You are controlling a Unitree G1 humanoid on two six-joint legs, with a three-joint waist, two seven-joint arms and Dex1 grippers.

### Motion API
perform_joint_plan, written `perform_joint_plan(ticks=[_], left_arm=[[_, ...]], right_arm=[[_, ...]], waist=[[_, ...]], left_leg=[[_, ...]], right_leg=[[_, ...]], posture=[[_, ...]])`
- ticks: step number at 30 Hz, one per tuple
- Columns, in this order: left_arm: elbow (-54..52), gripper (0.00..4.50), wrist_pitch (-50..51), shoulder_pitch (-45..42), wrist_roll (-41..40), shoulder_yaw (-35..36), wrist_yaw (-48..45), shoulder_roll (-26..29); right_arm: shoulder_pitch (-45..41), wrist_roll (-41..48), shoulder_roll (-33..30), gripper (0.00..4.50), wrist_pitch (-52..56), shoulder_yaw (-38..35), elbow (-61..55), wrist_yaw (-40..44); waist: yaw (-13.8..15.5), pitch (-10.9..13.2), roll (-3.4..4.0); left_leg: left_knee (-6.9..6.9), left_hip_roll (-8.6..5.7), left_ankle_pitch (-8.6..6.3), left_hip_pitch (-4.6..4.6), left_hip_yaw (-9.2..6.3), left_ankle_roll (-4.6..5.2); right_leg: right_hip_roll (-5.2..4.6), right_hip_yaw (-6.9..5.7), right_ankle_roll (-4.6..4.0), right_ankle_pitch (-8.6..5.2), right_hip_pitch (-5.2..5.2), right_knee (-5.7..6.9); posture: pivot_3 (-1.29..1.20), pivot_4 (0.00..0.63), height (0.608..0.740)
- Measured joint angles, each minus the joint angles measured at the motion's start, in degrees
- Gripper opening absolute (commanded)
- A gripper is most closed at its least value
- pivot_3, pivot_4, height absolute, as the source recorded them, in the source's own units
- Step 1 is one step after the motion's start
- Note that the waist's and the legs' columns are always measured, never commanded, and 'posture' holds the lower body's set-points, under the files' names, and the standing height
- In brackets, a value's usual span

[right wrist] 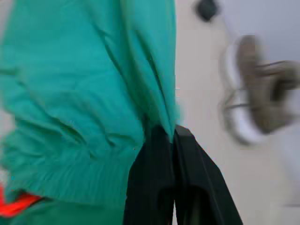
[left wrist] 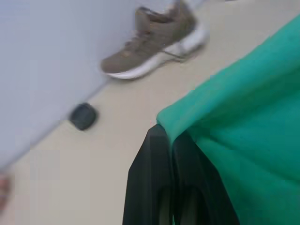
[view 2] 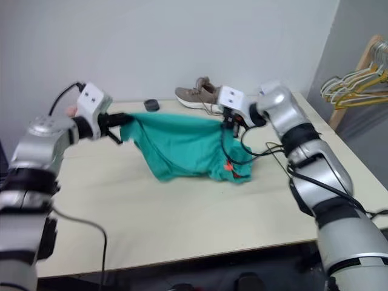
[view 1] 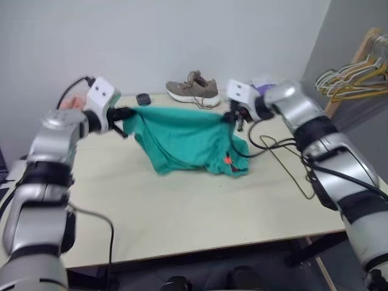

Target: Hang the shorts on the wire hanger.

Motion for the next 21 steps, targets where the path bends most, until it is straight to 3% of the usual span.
perform_joint_plan(ticks=[3,5,7,11,14,16,19,21], left_arm=[[10.63,0.0,-9.19,-11.83,7.49,-1.61,9.88,0.44],[12.98,0.0,-16.67,-19.88,14.62,-4.62,16.21,4.03],[12.05,0.0,-24.56,-26.9,22.22,-8.19,21.07,8.74],[4.68,0.0,-35.46,-29.17,32.52,-12.38,24.31,16.26],[-1.81,0.0,-37.99,-19.6,33.19,-12.45,18.88,19.09],[-8.53,0.0,-36.06,-5.69,28.97,-11.0,10.93,20.22],[-25.13,0.0,-24.01,23.9,15.1,-6.03,-2.09,21.32],[-38.19,0.0,-13.03,44.7,5.91,-2.94,-9.36,21.75]], right_arm=[[-7.52,-6.02,1.22,0.04,-9.34,0.29,3.88,-13.9],[-12.55,-9.8,0.38,0.04,-16.78,0.29,4.54,-23.38],[-15.62,-12.91,-2.03,0.04,-23.92,0.19,4.03,-30.82],[-13.5,-16.57,-5.89,0.04,-35.08,-0.03,2.66,-37.31],[-4.89,-18.7,-5.93,0.04,-42.11,0.93,1.3,-37.1],[2.61,-19.73,-5.57,0.04,-45.91,2.36,0.3,-33.93],[15.26,-18.79,-5.18,0.04,-51.0,3.99,-3.96,-25.98],[23.7,-16.8,-5.07,0.04,-52.42,5.45,-9.34,-19.22]], waist=[[-2.15,-0.01,-0.02],[-3.6,0.0,-0.05],[-5.07,-0.03,-0.05],[-5.44,-0.16,0.04],[-5.34,-0.2,0.26],[-5.36,-0.08,0.38],[-6.18,-0.08,0.63],[-6.85,-0.11,0.53]], left_leg=[[0.23,-0.03,-0.01,-1.65,0.04,-0.04],[0.14,-0.03,-0.02,-2.45,0.03,-0.05],[-0.06,-0.04,-0.02,-2.49,0.04,-0.03],[-0.95,-0.11,-0.04,-1.62,0.41,0.0],[-0.9,-0.16,-0.1,-0.56,0.97,0.33],[-0.75,-0.19,-0.17,0.78,1.35,0.82],[-0.7,0.01,-0.14,2.22,1.43,0.9],[-0.66,0.18,-0.14,2.12,1.25,0.9]], right_leg=[[-0.09,0.03,0.01,0.0,-1.55,0.03],[-0.09,0.09,0.01,0.0,-2.31,0.03],[-0.09,0.23,0.04,-0.02,-2.45,-0.06],[-0.08,0.84,0.22,-0.14,-2.33,-0.08],[-0.04,1.25,0.32,-0.2,-1.42,0.6],[-0.01,1.37,0.6,-0.31,-0.24,0.9],[0.18,1.53,0.74,-0.35,1.14,0.87],[0.33,1.63,0.6,-0.26,1.01,0.88]], posture=[[-0.14,0.0,0.74],[-0.14,0.0,0.74],[-0.14,0.0,0.74],[-0.13,0.0,0.74],[-0.12,0.0,0.74],[-0.12,0.0,0.74],[-0.12,0.0,0.74],[-0.12,0.0,0.74]])
